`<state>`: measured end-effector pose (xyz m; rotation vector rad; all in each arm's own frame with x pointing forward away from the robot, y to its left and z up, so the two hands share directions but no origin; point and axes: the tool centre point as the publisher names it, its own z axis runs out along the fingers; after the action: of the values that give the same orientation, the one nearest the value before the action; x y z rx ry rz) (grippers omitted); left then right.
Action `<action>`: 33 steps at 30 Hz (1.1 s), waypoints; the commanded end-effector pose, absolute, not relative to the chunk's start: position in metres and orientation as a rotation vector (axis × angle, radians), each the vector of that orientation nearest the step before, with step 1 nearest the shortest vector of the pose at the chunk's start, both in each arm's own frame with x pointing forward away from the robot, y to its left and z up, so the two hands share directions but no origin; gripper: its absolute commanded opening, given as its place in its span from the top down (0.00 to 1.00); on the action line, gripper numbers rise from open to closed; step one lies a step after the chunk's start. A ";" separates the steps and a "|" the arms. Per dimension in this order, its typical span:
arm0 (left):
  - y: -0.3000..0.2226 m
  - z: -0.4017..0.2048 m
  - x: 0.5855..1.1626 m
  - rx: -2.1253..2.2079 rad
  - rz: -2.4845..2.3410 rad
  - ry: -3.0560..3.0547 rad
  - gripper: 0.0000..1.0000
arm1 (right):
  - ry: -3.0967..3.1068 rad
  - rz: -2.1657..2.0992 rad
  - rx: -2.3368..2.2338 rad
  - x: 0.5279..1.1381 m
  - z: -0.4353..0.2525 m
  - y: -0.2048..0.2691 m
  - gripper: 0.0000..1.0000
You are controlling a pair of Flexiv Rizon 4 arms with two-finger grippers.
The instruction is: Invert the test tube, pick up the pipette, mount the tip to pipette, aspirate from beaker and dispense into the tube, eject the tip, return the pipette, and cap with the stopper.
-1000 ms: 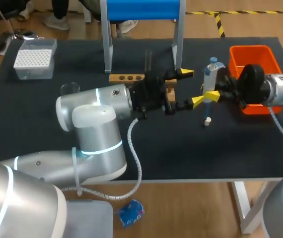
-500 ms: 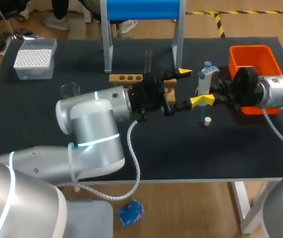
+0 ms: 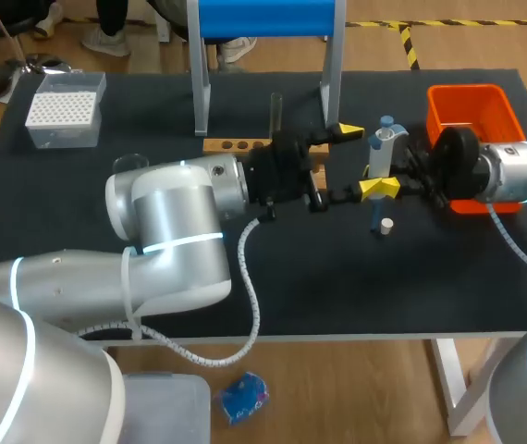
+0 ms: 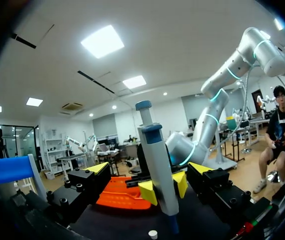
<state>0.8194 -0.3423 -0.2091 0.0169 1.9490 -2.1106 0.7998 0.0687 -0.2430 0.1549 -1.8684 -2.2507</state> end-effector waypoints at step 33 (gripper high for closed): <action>-0.343 -0.210 0.823 0.032 -2.117 1.956 0.03 | -2.029 -2.136 0.436 0.819 -0.247 0.084 1.00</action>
<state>0.8229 -0.3429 -0.2092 0.0277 1.9551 -2.1150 0.8151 0.0829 -0.2473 0.4309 -2.0337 -2.1401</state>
